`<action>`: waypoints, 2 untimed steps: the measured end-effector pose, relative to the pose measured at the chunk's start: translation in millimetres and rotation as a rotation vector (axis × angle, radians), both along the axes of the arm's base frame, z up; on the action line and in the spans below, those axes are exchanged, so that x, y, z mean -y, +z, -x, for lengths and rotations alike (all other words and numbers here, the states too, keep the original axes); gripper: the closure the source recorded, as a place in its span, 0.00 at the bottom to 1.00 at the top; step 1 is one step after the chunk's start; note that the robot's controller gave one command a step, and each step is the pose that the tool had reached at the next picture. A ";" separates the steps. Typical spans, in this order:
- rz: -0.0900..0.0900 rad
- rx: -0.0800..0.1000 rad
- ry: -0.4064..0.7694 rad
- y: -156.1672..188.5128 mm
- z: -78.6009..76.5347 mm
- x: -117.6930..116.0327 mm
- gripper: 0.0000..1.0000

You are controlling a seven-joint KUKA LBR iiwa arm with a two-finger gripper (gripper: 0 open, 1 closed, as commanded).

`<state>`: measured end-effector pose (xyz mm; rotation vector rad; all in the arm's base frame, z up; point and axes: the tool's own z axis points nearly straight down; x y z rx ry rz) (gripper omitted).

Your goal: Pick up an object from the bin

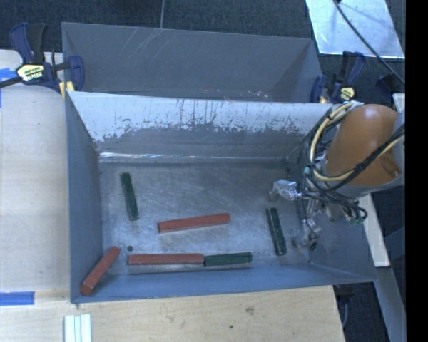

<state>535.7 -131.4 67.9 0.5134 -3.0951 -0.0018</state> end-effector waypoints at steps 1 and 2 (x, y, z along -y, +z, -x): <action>0.000 0.006 0.299 33.0 11.3 -18.0 0.00; 0.000 0.010 0.628 40.6 1.2 -26.6 0.00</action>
Offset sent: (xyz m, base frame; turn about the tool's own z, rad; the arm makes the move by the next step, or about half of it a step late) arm -0.0121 0.0175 0.0321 -0.2982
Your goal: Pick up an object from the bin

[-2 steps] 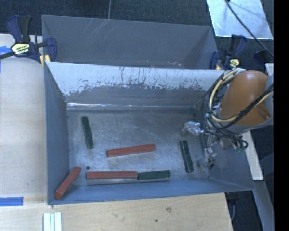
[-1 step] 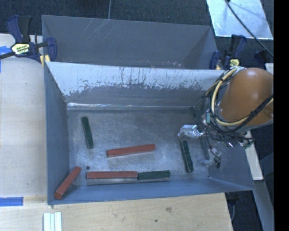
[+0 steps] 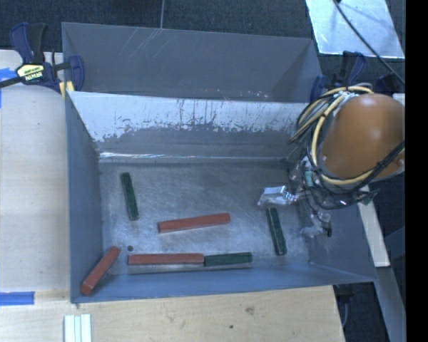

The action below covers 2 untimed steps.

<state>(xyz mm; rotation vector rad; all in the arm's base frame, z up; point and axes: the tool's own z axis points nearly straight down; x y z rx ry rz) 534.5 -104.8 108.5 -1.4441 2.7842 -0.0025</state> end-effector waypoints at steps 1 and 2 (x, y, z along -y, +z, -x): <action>-0.001 -0.002 0.388 -39.6 -8.6 -4.3 0.00; 0.000 -0.002 0.385 -39.6 -9.1 -4.5 0.00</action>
Offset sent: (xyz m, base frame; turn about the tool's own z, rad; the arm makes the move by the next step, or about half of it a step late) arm 0.0085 0.0032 -0.0385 -0.3879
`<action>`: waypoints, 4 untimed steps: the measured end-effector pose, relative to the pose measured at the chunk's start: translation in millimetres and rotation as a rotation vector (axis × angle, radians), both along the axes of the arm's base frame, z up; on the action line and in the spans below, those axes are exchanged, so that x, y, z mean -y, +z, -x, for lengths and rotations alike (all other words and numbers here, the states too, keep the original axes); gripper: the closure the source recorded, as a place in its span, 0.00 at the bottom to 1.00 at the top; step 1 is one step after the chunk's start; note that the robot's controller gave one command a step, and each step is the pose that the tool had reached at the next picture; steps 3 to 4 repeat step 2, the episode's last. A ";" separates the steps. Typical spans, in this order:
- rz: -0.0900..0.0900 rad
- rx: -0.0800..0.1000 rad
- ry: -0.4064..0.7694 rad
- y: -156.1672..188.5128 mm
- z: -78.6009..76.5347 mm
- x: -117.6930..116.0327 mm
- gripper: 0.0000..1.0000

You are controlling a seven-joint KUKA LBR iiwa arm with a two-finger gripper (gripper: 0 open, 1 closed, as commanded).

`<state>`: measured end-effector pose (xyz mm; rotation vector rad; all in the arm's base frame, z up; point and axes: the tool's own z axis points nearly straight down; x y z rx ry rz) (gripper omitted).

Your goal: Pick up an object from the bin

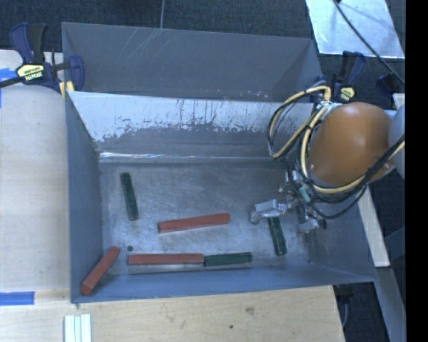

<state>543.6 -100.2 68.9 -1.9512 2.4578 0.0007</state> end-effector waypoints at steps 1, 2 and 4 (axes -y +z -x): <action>0.001 -0.001 -0.001 0.1 0.0 0.5 1.00; 0.002 0.003 -0.003 39.0 -1.1 0.3 1.00; 0.002 0.003 -0.003 39.0 -1.1 0.3 1.00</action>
Offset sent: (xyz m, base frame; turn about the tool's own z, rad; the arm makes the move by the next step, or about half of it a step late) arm 0.0000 0.0000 0.0000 0.0000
